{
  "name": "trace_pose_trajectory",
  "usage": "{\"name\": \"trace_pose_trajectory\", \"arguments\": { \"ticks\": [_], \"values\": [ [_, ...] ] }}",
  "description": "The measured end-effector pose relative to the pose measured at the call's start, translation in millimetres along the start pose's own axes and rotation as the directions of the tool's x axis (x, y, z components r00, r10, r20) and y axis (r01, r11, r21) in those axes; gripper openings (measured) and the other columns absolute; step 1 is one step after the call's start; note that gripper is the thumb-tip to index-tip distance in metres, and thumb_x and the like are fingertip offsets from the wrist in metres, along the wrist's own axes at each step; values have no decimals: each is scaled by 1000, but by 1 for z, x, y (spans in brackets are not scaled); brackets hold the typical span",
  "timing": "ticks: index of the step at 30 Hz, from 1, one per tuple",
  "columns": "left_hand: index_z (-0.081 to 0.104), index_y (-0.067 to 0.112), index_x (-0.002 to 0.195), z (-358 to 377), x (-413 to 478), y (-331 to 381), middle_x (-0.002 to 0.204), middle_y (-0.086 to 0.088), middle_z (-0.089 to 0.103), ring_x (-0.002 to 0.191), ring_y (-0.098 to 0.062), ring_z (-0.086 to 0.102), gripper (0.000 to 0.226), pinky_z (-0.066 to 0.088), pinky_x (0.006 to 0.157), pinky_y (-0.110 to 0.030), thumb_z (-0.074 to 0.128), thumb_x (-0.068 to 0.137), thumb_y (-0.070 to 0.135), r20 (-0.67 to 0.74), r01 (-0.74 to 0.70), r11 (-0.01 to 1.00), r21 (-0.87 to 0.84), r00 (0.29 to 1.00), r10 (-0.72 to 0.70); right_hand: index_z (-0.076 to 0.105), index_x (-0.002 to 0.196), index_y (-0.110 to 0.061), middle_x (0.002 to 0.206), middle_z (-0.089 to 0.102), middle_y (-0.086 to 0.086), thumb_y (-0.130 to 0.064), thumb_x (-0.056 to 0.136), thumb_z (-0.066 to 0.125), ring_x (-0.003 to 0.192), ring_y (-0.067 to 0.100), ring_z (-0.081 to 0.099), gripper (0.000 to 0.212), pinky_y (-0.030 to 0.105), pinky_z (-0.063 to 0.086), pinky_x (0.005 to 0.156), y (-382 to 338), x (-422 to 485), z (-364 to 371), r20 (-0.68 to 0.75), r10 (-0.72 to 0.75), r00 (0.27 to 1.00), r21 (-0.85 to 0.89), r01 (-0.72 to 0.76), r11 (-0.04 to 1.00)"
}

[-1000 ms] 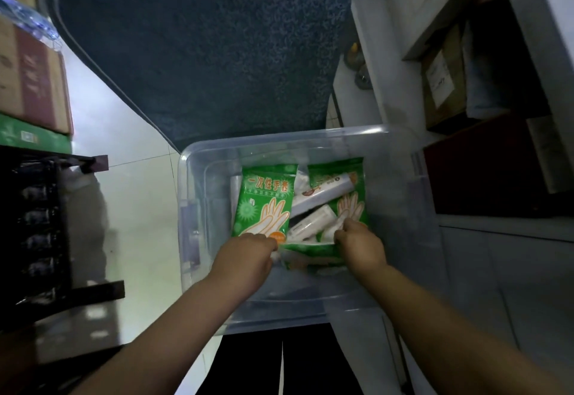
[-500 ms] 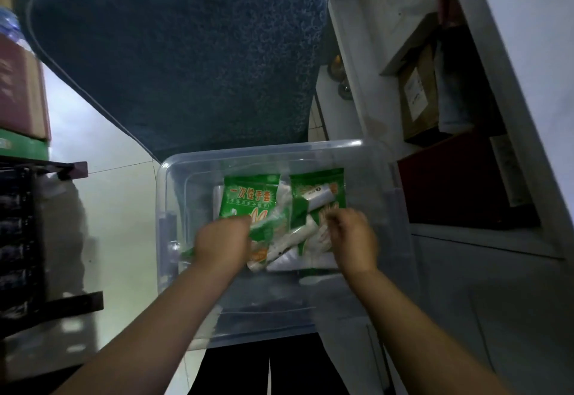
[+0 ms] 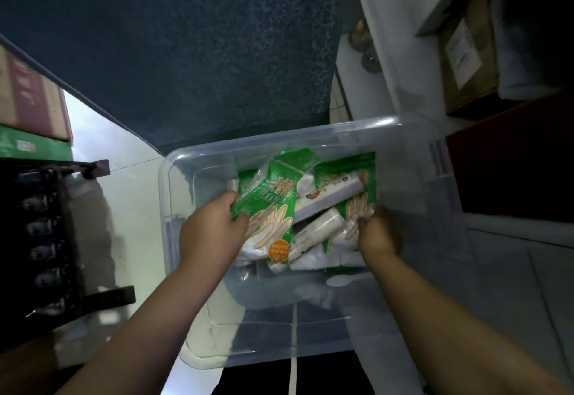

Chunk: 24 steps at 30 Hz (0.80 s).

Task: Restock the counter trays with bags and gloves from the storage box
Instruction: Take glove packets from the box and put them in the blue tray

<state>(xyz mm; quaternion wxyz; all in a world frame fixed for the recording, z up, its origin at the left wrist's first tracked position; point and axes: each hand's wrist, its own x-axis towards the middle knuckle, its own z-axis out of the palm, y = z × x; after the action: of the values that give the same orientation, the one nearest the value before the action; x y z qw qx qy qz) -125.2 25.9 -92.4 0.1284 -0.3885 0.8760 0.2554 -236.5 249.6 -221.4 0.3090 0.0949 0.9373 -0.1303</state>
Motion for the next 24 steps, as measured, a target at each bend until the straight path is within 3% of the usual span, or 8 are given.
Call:
{"name": "trace_pose_trajectory", "arguments": {
  "ticks": [4,8,10,13,15,20,22,24],
  "values": [
    [65,21,100,-8,-2,8,85,-8,68,81,-31,62,21,42,63,-29,62,79,19,44,79,989,-128,996,-74,67,97,-7,101,70,19,-27,88,57,91,35,65,24,31,46,70,-4,-15,-18,28,-34,999,59,32,998],
    [66,19,100,-25,-7,17,90,-8,70,85,-28,65,19,52,78,-39,63,82,21,128,149,894,-423,986,-104,68,87,-5,93,71,18,-26,86,61,83,34,65,22,27,38,60,-7,-51,-58,-103,-40,994,165,57,985],
    [65,21,99,-36,-12,22,92,-6,71,86,-26,66,18,53,83,-44,61,84,30,156,157,858,-489,984,-91,65,77,-6,85,69,18,-25,86,63,75,32,61,21,30,39,58,-5,-71,-83,-162,-26,987,241,65,968],
    [66,24,93,-56,-24,37,90,-4,72,84,-23,68,37,53,84,-48,51,76,53,195,161,805,-572,979,-57,60,67,-4,73,62,15,-23,82,69,68,29,57,25,36,42,59,1,-101,-122,-246,-83,966,336,166,927],
    [66,26,83,-70,-31,47,88,-4,73,84,-23,68,34,52,86,-48,50,79,55,188,151,773,-616,981,-41,60,65,-8,69,62,12,-21,78,73,63,22,56,23,32,39,54,2,-125,-148,-299,-129,946,383,242,891],
    [62,28,77,-106,-49,75,86,-1,70,87,-24,66,26,51,85,-39,49,91,45,196,121,738,-664,980,16,67,70,-15,67,67,1,-11,77,73,59,7,58,10,17,44,54,-14,-192,-211,-379,-176,909,624,391,676],
    [61,26,79,-120,-55,89,82,1,67,84,-21,64,25,48,77,-31,46,94,38,200,79,740,-668,977,77,70,71,-16,66,70,-1,-8,80,70,59,5,60,12,18,48,55,-20,-215,-230,-374,-191,908,726,415,548],
    [63,21,88,-130,-60,103,87,-3,68,89,-25,64,25,47,80,-33,44,96,34,198,45,708,-704,971,135,70,72,-14,64,72,-1,-6,81,68,59,7,63,12,20,51,53,-26,-232,-245,-370,-182,911,805,412,427]
  ]
}}
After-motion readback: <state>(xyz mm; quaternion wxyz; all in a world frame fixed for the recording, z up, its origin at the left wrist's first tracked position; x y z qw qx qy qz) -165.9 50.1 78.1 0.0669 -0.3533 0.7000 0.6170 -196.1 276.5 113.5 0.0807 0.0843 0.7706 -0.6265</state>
